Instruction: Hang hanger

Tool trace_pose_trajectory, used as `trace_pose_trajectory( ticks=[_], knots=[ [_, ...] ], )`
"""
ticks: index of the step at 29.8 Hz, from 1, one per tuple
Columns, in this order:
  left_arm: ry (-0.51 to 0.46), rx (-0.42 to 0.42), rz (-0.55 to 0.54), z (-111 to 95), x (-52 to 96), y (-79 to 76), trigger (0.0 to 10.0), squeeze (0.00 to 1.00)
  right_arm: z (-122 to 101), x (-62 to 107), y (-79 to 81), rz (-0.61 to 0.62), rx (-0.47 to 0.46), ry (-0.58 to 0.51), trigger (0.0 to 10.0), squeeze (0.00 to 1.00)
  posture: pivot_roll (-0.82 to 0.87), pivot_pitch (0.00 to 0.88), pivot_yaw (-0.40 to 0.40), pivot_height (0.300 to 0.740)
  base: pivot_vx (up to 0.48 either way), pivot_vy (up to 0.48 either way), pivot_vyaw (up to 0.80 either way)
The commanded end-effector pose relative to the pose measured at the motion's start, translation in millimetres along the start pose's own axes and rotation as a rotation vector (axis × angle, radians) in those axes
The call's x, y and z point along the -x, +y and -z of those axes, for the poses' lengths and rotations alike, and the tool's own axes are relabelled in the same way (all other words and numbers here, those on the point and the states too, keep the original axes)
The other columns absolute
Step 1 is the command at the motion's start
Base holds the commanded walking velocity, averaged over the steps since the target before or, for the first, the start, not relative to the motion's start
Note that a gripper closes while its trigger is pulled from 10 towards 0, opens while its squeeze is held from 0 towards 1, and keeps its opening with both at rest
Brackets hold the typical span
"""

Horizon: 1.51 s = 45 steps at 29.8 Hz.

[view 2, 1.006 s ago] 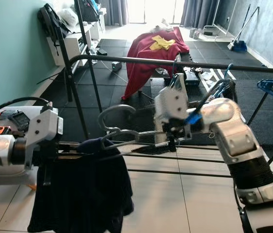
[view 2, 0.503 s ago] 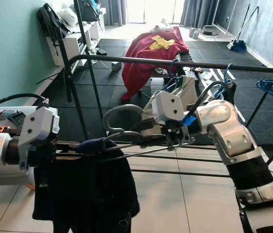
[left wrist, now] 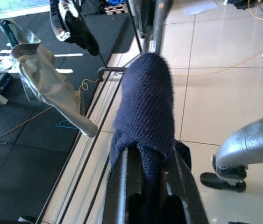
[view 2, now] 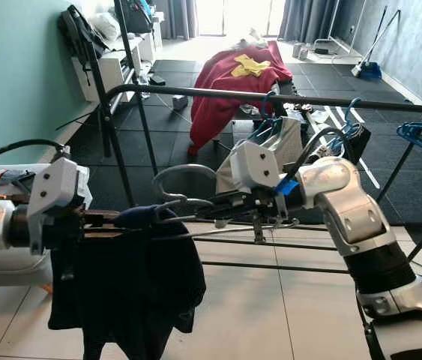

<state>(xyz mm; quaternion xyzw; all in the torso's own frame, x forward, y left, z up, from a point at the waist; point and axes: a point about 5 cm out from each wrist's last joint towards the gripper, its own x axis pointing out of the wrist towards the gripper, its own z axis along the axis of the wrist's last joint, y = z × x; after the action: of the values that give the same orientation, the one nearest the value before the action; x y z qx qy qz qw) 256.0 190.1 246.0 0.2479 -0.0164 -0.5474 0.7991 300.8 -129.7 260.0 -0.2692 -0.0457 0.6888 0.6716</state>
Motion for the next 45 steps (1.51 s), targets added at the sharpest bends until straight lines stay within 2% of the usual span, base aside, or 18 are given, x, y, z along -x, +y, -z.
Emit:
trace_pose_trajectory(
  ticks=[1, 4, 6, 10, 12, 15, 17, 19, 20, 26, 32, 33, 34, 35, 38, 39, 40, 45],
  knots=[
    [-0.013, 0.020, -0.052, 1, 2.6, 7.1, 10.0, 1.00, -5, -0.5, -2.0, 0.025, 0.012, -0.050, 0.0, 0.00, -0.03, 0.000, -0.018, 0.740, 0.000, 0.000, 0.00],
    [-0.029, 0.046, -0.068, 2, 4.1, 8.9, 10.0, 1.00, -7, -1.2, -3.9, 0.042, 0.012, -0.067, 0.0, 0.00, -0.03, 0.000, -0.017, 0.740, 0.000, 0.000, 0.00],
    [-0.073, 0.086, -0.110, 4, 10.5, 13.2, 10.0, 1.00, -11, 0.4, -10.2, 0.093, 0.009, -0.111, 0.0, 0.00, -0.02, 0.000, -0.016, 0.740, 0.000, 0.000, 0.00],
    [-0.112, 0.111, -0.154, 5, 18.3, 17.8, 10.0, 1.00, -16, 5.7, -16.4, 0.141, 0.004, -0.154, 0.0, 0.00, -0.02, 0.000, -0.015, 0.740, 0.000, 0.000, 0.00],
    [-0.127, 0.122, -0.173, 5, 23.6, 19.7, 10.0, 1.00, -19, 10.8, -19.4, 0.170, 0.003, -0.179, 0.0, 0.00, -0.02, 0.000, -0.012, 0.740, 0.000, 0.000, 0.00],
    [-0.192, 0.145, -0.252, 5, 43.7, 28.5, 10.0, 1.00, -29, 29.4, -25.6, 0.244, 0.005, -0.240, 0.0, 0.00, -0.03, 0.000, -0.005, 0.740, 0.000, 0.000, 0.00],
    [-0.192, 0.145, -0.252, 5, 43.7, 28.5, 10.0, 1.00, -29, 29.4, -25.6, 0.244, 0.005, -0.240, 0.0, 0.00, -0.03, 0.000, -0.005, 0.740, 0.000, 0.000, 0.00],
    [-0.210, 0.152, -0.276, 5, 49.6, 30.7, 10.0, 1.00, -31, 34.4, -26.5, 0.260, 0.007, -0.254, 0.0, 0.00, -0.03, 0.000, -0.004, 0.740, 0.000, 0.000, 0.00],
    [-0.235, 0.183, -0.299, 9, 58.6, 30.1, 10.0, 1.00, -36, 44.4, -28.8, 0.300, 0.014, -0.279, 0.0, 0.00, -0.03, 0.000, 0.000, 0.740, 0.000, 0.000, 0.00],
    [-0.250, 0.226, -0.321, 19, 62.9, 25.2, 10.0, 1.00, -42, 52.8, -28.9, 0.320, 0.023, -0.313, 0.0, 0.00, -0.03, 0.000, 0.002, 0.740, 0.000, 0.000, 0.00],
    [-0.267, 0.251, -0.316, 25, 56.7, 20.2, 10.0, 1.00, -47, 54.1, -30.4, 0.325, 0.029, -0.338, 0.0, 0.00, -0.03, 0.000, 0.000, 0.740, 0.000, 0.000, 0.00],
    [-0.278, 0.261, -0.312, 27, 52.8, 18.6, 10.0, 0.94, -48, 53.6, -30.6, 0.322, 0.030, -0.345, 0.0, 0.00, -0.03, 0.000, -0.002, 0.740, 0.000, 0.000, 0.00],
    [-0.278, 0.261, -0.312, 27, 52.8, 18.6, 10.0, 0.94, -48, 53.6, -30.6, 0.322, 0.030, -0.345, 0.0, 0.00, -0.03, 0.000, -0.002, 0.740, 0.000, 0.000, 0.00],
    [-0.296, 0.273, -0.313, 28, 45.2, 17.7, 10.0, 0.00, -50, 51.8, -30.1, 0.311, 0.031, -0.355, 0.0, 0.00, -0.03, 0.000, -0.004, 0.740, 0.000, 0.000, 0.00],
    [-0.315, 0.281, -0.327, 28, 37.7, 18.8, 10.0, 0.00, -52, 50.4, -29.5, 0.301, 0.033, -0.363, 0.0, 0.00, -0.03, 0.000, -0.005, 0.740, 0.000, 0.000, 0.00],
    [-0.339, 0.283, -0.354, 27, 30.5, 21.2, 4.7, 0.00, -54, 49.5, -28.9, 0.292, 0.034, -0.374, 0.0, 0.00, -0.03, 0.000, -0.005, 0.740, 0.000, 0.000, 0.00],
    [-0.362, 0.285, -0.382, 26, 23.5, 23.6, 0.0, 0.00, -56, 49.2, -28.5, 0.285, 0.036, -0.387, 0.0, 0.00, -0.04, 0.000, -0.004, 0.740, 0.000, 0.000, 0.00],
    [-0.378, 0.287, -0.437, 28, 15.8, 27.1, 0.0, 0.00, -61, 49.6, -27.3, 0.275, 0.038, -0.407, 0.0, 0.00, -0.04, 0.000, -0.005, 0.740, 0.000, 0.000, 0.00]
  ],
)
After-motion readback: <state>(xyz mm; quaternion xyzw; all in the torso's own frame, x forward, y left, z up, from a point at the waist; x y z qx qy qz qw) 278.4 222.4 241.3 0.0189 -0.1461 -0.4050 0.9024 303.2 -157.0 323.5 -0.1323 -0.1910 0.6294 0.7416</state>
